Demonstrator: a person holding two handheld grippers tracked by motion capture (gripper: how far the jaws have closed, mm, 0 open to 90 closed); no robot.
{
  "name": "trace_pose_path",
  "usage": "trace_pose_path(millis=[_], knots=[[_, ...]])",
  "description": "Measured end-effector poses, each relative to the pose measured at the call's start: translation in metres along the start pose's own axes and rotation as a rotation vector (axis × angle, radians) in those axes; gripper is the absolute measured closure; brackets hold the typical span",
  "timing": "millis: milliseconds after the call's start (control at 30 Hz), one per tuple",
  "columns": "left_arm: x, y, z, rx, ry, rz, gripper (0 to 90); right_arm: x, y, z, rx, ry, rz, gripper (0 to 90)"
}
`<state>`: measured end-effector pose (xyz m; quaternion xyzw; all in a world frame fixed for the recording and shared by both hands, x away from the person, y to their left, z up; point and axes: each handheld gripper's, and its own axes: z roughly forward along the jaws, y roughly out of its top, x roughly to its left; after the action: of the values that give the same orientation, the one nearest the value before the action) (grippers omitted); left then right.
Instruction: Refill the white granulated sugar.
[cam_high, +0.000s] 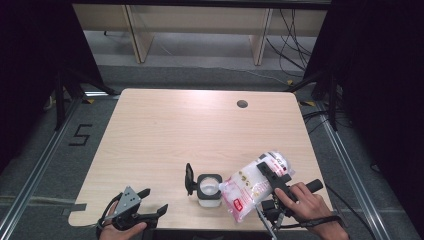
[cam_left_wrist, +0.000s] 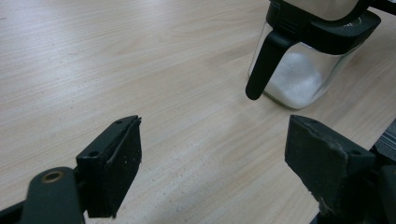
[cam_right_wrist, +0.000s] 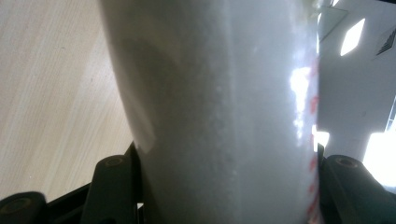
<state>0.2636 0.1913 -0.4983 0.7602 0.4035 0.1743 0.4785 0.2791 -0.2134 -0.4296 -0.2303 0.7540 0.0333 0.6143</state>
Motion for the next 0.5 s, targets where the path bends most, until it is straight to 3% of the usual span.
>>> trace_pose_path(millis=[133, 167, 200, 233, 300, 367, 433, 500], knots=[[-0.0004, 0.0005, 0.0001, -0.003, 0.0, -0.001, 18.3, -0.0019, -0.0002, -0.0017, 0.019, 0.023, -0.013, 44.2], [-0.0005, -0.0002, 0.0002, 0.0, -0.001, -0.001, 18.3, -0.0025, -0.0003, -0.0012, 0.005, -0.007, -0.018, 44.2], [-0.0002, -0.0001, 0.0001, 0.001, 0.0, -0.001, 18.3, -0.0029, -0.0009, -0.0014, 0.0, -0.004, -0.025, 44.2], [0.0018, 0.0008, 0.0001, 0.003, -0.004, 0.027, 18.3, -0.003, -0.0011, -0.0016, -0.001, -0.004, -0.027, 44.2], [-0.0001, 0.0006, 0.0013, -0.006, -0.002, -0.003, 18.3, -0.003, -0.0013, -0.0016, 0.003, 0.005, -0.028, 44.2], [0.0, 0.0002, 0.0006, -0.002, -0.004, 0.011, 18.3, -0.0029, -0.0007, -0.0013, 0.013, 0.016, -0.034, 44.2], [0.0022, 0.0011, 0.0002, 0.003, -0.003, 0.026, 18.3, 0.0, -0.0007, -0.0006, 0.005, 0.008, -0.001, 44.2], [-0.0002, 0.0005, 0.0008, -0.004, 0.002, -0.008, 18.3, -0.0018, -0.0002, -0.0005, -0.004, 0.002, -0.022, 44.2]])
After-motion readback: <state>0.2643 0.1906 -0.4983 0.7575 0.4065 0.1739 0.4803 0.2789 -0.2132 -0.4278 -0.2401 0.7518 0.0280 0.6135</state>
